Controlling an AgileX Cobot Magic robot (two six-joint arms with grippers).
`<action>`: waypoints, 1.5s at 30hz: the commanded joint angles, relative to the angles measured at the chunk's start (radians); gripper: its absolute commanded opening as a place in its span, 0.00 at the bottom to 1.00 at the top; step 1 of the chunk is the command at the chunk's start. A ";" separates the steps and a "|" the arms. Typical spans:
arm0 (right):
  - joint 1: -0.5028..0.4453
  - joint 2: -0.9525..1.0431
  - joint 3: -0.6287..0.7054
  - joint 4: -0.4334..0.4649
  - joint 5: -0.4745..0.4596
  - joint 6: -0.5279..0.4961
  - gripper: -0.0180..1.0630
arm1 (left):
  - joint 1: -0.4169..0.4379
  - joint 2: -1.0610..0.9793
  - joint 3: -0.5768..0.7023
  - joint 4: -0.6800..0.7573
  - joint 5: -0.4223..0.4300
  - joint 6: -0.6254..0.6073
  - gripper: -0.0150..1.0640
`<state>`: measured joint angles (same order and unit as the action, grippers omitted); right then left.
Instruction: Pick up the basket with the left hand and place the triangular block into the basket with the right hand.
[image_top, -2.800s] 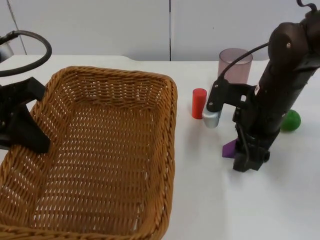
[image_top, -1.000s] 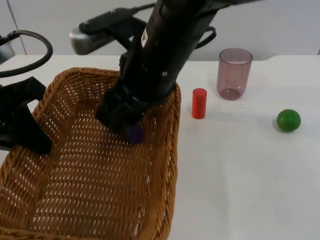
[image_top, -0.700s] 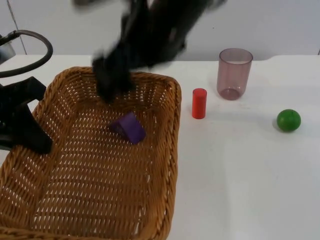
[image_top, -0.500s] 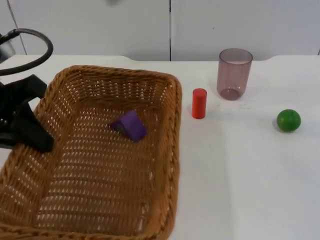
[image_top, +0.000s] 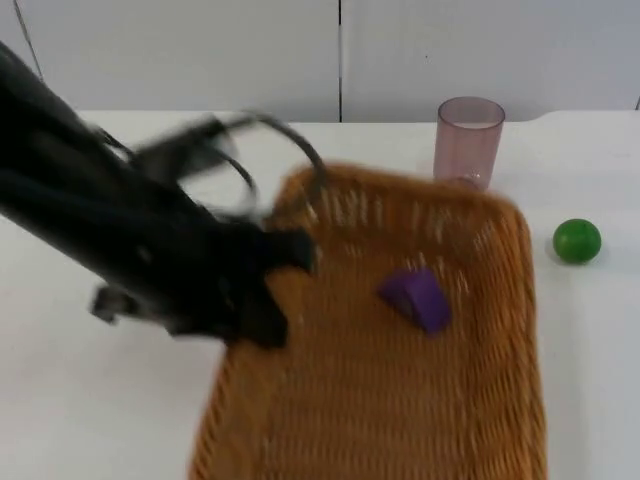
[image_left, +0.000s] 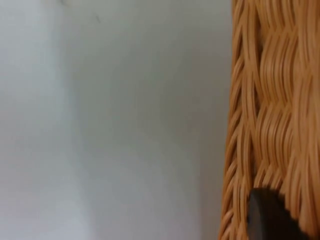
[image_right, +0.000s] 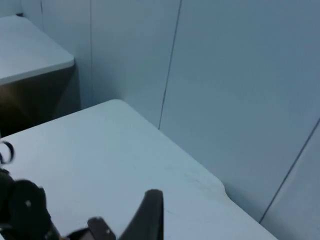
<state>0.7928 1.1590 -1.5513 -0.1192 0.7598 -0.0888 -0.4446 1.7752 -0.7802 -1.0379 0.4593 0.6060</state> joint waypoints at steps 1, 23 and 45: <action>0.006 -0.055 0.040 -0.010 0.001 0.003 0.80 | -0.042 0.047 -0.014 -0.036 -0.025 0.030 0.01; 0.006 -0.163 0.096 -0.033 0.043 0.010 0.80 | -0.049 0.096 -0.065 0.081 0.031 0.065 0.99; 0.006 -0.375 0.306 -0.112 -0.001 0.109 0.80 | 0.171 -0.967 -0.083 0.353 0.160 0.029 0.99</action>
<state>0.7928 0.8411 -1.3343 -0.2312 0.7972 -0.0060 -0.2765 0.8958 -0.8595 -0.7125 0.5580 0.6505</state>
